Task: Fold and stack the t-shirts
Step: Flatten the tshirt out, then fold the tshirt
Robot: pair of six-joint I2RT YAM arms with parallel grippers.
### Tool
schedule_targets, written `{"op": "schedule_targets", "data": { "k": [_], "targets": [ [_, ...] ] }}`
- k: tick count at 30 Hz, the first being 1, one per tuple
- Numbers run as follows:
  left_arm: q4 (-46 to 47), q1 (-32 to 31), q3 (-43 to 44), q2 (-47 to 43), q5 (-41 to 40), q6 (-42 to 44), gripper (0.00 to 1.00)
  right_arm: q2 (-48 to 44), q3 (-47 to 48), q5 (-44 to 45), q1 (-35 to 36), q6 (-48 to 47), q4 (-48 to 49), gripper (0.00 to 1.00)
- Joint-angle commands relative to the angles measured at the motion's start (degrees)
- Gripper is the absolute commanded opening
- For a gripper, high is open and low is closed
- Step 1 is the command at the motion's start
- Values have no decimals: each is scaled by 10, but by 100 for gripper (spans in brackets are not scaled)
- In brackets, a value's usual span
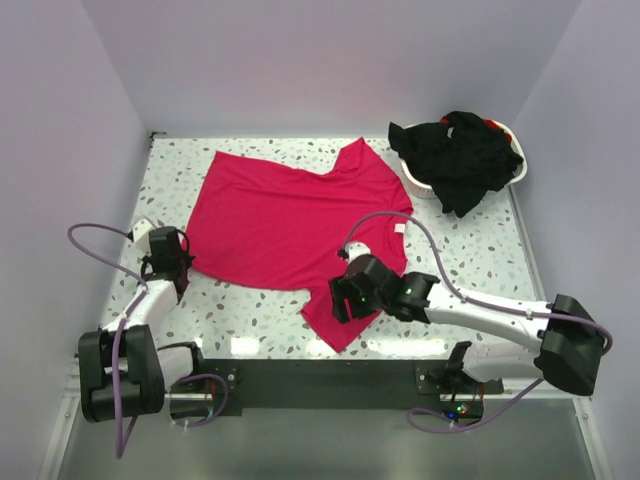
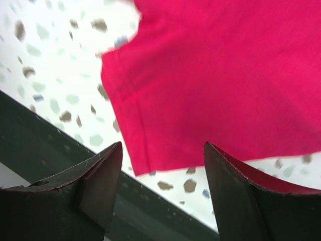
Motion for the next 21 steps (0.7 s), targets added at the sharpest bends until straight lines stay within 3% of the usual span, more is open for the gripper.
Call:
{"op": "schedule_targets", "data": {
  "k": [1,9,17,21],
  "targets": [
    [15,6,8,-27,-10,18,0,9,-17,56,67,83,-24,69],
    [7,5,10,-36,-5,22,0,91,-4,97,159,141,-8,66],
    [4,5,10,-46,-6,24,0,134,22,149,207,188,-55,65],
    [5,5,8,-49,-2,23,0,147,20,156,212,196,-50,59]
  ]
}}
